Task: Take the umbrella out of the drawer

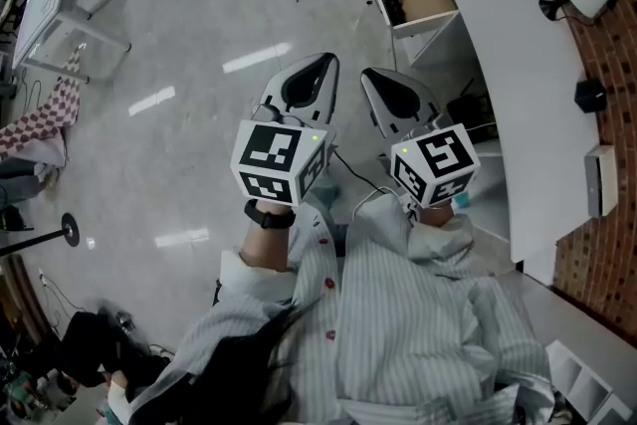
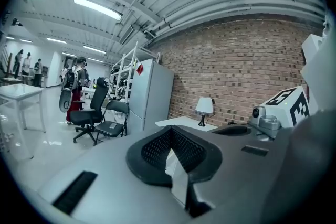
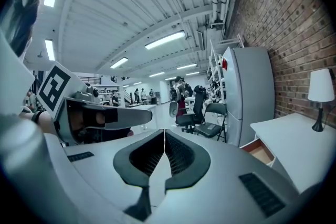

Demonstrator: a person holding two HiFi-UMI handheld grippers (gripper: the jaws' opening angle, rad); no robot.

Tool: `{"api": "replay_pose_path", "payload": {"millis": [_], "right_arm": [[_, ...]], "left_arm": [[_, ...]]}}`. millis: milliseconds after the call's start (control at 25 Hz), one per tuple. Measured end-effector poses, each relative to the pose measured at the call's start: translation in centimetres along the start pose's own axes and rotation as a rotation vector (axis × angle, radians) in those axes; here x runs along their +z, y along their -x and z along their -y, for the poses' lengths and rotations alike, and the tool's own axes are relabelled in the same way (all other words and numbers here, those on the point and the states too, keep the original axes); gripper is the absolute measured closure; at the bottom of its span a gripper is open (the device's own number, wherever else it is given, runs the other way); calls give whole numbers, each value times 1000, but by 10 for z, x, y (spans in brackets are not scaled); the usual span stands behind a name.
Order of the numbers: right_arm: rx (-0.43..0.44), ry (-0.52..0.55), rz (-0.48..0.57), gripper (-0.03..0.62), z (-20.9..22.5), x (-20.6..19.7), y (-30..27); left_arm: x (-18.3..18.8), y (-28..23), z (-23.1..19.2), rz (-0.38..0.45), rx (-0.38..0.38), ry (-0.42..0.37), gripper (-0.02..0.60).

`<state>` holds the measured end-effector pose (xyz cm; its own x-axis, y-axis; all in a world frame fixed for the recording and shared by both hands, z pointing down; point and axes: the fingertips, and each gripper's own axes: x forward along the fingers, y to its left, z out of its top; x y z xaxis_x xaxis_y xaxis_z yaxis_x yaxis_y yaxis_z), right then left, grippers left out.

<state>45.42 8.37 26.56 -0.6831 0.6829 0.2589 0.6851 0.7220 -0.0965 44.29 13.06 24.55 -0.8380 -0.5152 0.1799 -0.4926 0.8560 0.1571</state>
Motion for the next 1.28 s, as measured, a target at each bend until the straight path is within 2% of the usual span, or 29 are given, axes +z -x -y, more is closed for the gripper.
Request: {"api": "replay_pose_path", "payload": {"millis": [360, 720, 1000, 1280], "right_arm": [[-50, -13, -1, 559, 6, 7, -69], [-34, -26, -31, 557, 4, 3, -114], [-21, -35, -40, 559, 35, 8, -166], [-17, -51, -60, 559, 81, 19, -234]], "left_arm": [[5, -11, -68, -23, -36, -36, 572], [3, -15, -114, -25, -10, -21, 572], [12, -54, -158, -16, 22, -11, 572], [27, -117, -210, -30, 14, -48, 572]]}}
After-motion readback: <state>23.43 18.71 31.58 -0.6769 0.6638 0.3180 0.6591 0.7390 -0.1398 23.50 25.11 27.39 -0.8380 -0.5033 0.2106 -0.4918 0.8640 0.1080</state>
